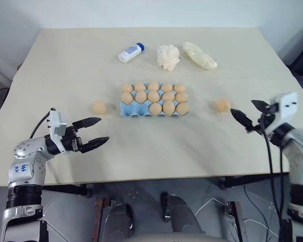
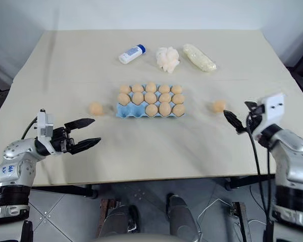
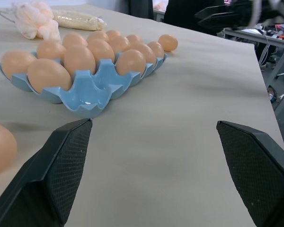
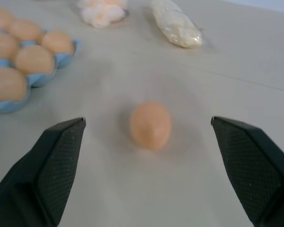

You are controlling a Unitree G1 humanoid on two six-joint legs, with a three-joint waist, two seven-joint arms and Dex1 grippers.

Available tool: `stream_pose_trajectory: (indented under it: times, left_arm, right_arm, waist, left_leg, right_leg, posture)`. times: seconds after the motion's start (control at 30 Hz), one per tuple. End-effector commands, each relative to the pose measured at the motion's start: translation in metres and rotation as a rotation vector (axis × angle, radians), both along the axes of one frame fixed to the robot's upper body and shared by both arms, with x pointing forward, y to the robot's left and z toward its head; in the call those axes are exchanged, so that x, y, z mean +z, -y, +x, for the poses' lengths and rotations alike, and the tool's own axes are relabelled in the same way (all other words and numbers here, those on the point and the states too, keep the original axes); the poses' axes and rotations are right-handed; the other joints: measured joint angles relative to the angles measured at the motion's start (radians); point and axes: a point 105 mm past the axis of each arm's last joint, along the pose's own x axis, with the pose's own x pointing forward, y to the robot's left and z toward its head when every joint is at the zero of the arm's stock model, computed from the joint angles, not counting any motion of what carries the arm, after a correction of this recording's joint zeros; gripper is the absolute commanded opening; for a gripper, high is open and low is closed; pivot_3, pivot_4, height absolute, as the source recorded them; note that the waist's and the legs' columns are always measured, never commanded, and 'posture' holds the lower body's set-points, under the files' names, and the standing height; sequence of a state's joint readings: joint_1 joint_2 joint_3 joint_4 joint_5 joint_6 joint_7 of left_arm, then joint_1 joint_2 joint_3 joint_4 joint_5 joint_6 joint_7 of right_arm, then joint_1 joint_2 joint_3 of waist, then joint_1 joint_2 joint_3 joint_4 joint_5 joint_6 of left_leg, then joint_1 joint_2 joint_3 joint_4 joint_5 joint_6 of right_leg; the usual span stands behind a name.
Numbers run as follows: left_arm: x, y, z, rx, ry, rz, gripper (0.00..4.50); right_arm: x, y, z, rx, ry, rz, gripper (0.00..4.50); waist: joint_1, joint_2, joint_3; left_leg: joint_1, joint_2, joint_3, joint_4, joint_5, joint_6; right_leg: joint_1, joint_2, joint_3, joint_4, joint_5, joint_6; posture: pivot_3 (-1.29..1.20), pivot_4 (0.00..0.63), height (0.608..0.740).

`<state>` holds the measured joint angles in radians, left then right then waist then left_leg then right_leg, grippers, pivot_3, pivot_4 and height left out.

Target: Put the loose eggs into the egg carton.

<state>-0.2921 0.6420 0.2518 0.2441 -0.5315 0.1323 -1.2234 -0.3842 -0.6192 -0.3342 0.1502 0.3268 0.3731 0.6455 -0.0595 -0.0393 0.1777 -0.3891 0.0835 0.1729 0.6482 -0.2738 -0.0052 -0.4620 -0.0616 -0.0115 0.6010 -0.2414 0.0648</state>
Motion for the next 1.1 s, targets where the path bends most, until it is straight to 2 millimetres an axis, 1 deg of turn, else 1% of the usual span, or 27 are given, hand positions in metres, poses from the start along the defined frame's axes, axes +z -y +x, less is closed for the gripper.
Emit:
stream_pose_trajectory:
  times: [0.03, 0.17, 0.27, 0.4, 0.5, 0.63, 0.67, 0.73, 0.83, 0.87, 0.93, 0.97, 1.0, 1.1]
  left_arm:
    - [0.012, -0.003, -0.005, 0.014, 0.049, -0.013, 4.5]
    - [0.014, -0.005, -0.008, 0.031, 0.059, -0.013, 4.5]
    - [0.015, -0.006, -0.011, 0.038, 0.064, -0.015, 4.5]
    - [0.016, -0.006, -0.012, 0.043, 0.071, -0.02, 4.5]
    - [0.017, -0.005, -0.013, 0.034, 0.085, -0.038, 4.5]
    - [0.017, -0.004, -0.013, 0.022, 0.095, -0.036, 4.5]
    - [0.016, -0.004, -0.013, 0.021, 0.095, -0.037, 4.5]
    - [0.016, -0.004, -0.012, 0.02, 0.099, -0.038, 4.5]
    - [0.017, -0.004, -0.011, 0.02, 0.107, -0.042, 4.5]
    - [0.017, -0.004, -0.011, 0.021, 0.108, -0.043, 4.5]
    - [0.017, -0.004, -0.011, 0.026, 0.113, -0.046, 4.5]
    - [0.018, -0.005, -0.011, 0.029, 0.115, -0.047, 4.5]
    - [0.018, -0.005, -0.01, 0.033, 0.117, -0.048, 4.5]
    - [0.018, -0.006, -0.01, 0.046, 0.123, -0.055, 4.5]
  right_arm:
    - [0.005, 0.005, 0.018, -0.053, 0.045, -0.042, 4.45]
    - [-0.001, 0.005, 0.041, -0.096, 0.041, -0.065, 4.45]
    - [-0.006, -0.003, 0.053, -0.086, 0.029, -0.064, 4.45]
    - [-0.012, -0.01, 0.061, -0.072, 0.013, -0.052, 4.45]
    - [-0.022, -0.017, 0.068, -0.072, -0.032, -0.047, 4.45]
    - [-0.029, -0.019, 0.073, -0.086, -0.059, -0.043, 4.45]
    - [-0.029, -0.02, 0.074, -0.088, -0.06, -0.032, 4.28]
    - [-0.029, -0.024, 0.075, -0.078, -0.06, -0.013, 3.81]
    - [-0.026, -0.027, 0.076, -0.065, -0.051, 0.0, 2.79]
    - [-0.024, -0.027, 0.076, -0.064, -0.046, 0.0, 2.37]
    - [-0.017, -0.027, 0.074, -0.056, -0.024, -0.003, 1.78]
    - [-0.014, -0.028, 0.074, -0.05, -0.014, -0.006, 1.6]
    - [-0.01, -0.029, 0.073, -0.04, -0.002, -0.014, 1.54]
    - [0.012, -0.04, 0.07, 0.002, 0.057, -0.041, 1.54]
  waist:
    - [0.0, 0.0, 0.0]
    - [0.0, 0.001, 0.0]
    - [-0.003, 0.001, 0.001]
    - [-0.006, 0.001, 0.001]
    - [-0.012, 0.001, 0.001]
    - [-0.023, 0.001, 0.001]
    - [-0.024, 0.002, 0.001]
    - [-0.025, 0.002, 0.001]
    - [-0.027, 0.002, 0.001]
    - [-0.028, 0.002, 0.001]
    - [-0.028, 0.002, 0.001]
    - [-0.028, 0.002, 0.001]
    - [-0.028, 0.003, 0.001]
    - [-0.027, 0.003, 0.002]
  left_leg:
    - [0.0, 0.0, 0.0, 0.0, 0.0, 0.0]
    - [0.0, 0.001, 0.001, -0.001, -0.001, -0.002]
    - [0.0, 0.001, 0.002, 0.0, -0.001, -0.002]
    - [0.0, 0.001, 0.002, 0.0, -0.001, -0.002]
    - [0.0, 0.001, 0.002, 0.0, 0.0, -0.002]
    - [0.0, 0.001, 0.002, 0.001, 0.0, -0.002]
    - [0.0, 0.001, 0.001, 0.001, 0.0, -0.002]
    - [0.0, 0.001, 0.001, 0.0, 0.0, -0.003]
    - [0.0, 0.001, 0.001, 0.0, 0.0, -0.003]
    - [0.0, 0.001, 0.001, 0.0, 0.0, -0.003]
    - [0.0, 0.001, 0.001, 0.0, 0.0, -0.003]
    - [0.0, 0.001, 0.001, 0.0, 0.0, -0.003]
    - [0.0, 0.001, 0.001, 0.001, 0.001, -0.003]
    - [0.0, 0.001, 0.001, 0.001, 0.001, -0.004]
  right_leg:
    - [0.0, 0.0, 0.0, 0.001, 0.0, 0.0]
    - [-0.001, 0.0, -0.002, 0.002, 0.001, 0.002]
    - [-0.001, 0.0, -0.002, 0.002, 0.001, 0.002]
    - [-0.001, 0.0, -0.002, 0.003, 0.001, 0.002]
    - [-0.001, 0.0, -0.002, 0.004, 0.001, 0.002]
    - [0.0, -0.001, -0.002, 0.005, 0.001, 0.002]
    - [-0.001, -0.001, -0.002, 0.005, 0.001, 0.002]
    - [-0.001, 0.0, -0.002, 0.005, 0.001, 0.002]
    - [-0.001, 0.0, -0.002, 0.005, 0.001, 0.002]
    - [-0.001, 0.0, -0.002, 0.006, 0.001, 0.002]
    - [-0.001, 0.0, -0.002, 0.006, 0.001, 0.002]
    - [-0.001, 0.0, -0.002, 0.007, 0.001, 0.002]
    - [-0.001, 0.0, -0.002, 0.007, 0.001, 0.002]
    - [-0.001, -0.001, -0.001, 0.008, 0.001, 0.002]
  posture:
    - [0.0, 0.15, 0.74]
    - [0.0, 0.15, 0.74]
    - [0.0, 0.15, 0.74]
    - [0.0, 0.15, 0.74]
    - [0.0, 0.15, 0.74]
    - [0.0, 0.15, 0.74]
    - [0.0, 0.15, 0.74]
    - [0.0, 0.15, 0.74]
    - [0.0, 0.15, 0.74]
    - [0.0, 0.15, 0.74]
    - [0.0, 0.15, 0.74]
    - [0.0, 0.15, 0.74]
    - [0.0, 0.15, 0.74]
    - [0.0, 0.15, 0.74]
